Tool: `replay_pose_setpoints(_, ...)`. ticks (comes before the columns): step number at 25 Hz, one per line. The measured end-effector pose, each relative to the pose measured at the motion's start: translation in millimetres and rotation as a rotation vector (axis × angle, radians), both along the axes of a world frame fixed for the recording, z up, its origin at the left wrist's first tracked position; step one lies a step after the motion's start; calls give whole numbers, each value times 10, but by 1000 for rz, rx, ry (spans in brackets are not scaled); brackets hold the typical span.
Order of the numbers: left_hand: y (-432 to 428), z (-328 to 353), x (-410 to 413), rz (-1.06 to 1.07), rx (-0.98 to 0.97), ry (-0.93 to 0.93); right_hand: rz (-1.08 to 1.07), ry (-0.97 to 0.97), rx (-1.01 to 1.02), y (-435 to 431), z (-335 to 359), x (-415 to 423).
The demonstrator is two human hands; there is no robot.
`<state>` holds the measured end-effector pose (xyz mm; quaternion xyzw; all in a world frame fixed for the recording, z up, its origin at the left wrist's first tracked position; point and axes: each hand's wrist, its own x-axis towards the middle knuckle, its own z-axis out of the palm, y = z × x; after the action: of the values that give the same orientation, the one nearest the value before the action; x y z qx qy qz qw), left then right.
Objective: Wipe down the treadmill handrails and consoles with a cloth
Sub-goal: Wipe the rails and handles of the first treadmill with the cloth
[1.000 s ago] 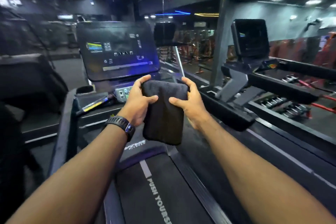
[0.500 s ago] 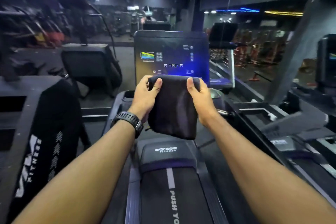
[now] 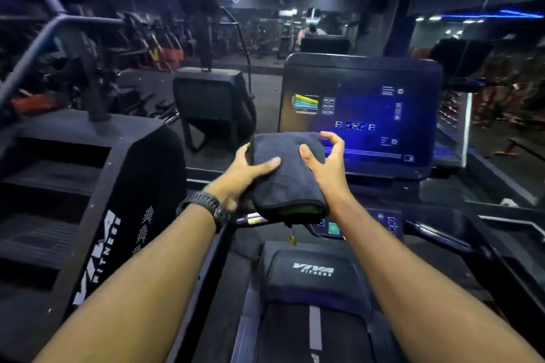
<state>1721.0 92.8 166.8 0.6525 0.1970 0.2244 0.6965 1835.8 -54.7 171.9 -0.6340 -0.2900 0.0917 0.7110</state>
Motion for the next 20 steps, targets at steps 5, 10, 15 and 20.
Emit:
replay_pose_setpoints(5,262,-153,-181,418,200,-86,495,101,-108,426,-185,183)
replay_pose_setpoints(10,465,-167,-530,311,282,53,558,-132,-234,881,-225,244)
replay_pose_setpoints(15,134,-266,-698,820,520,264,549,-397,-269,1122,-397,121)
replay_pose_setpoints(20,-181,-726,-1242,1126,438,403,843,-760,-269,1210,-793,-350)
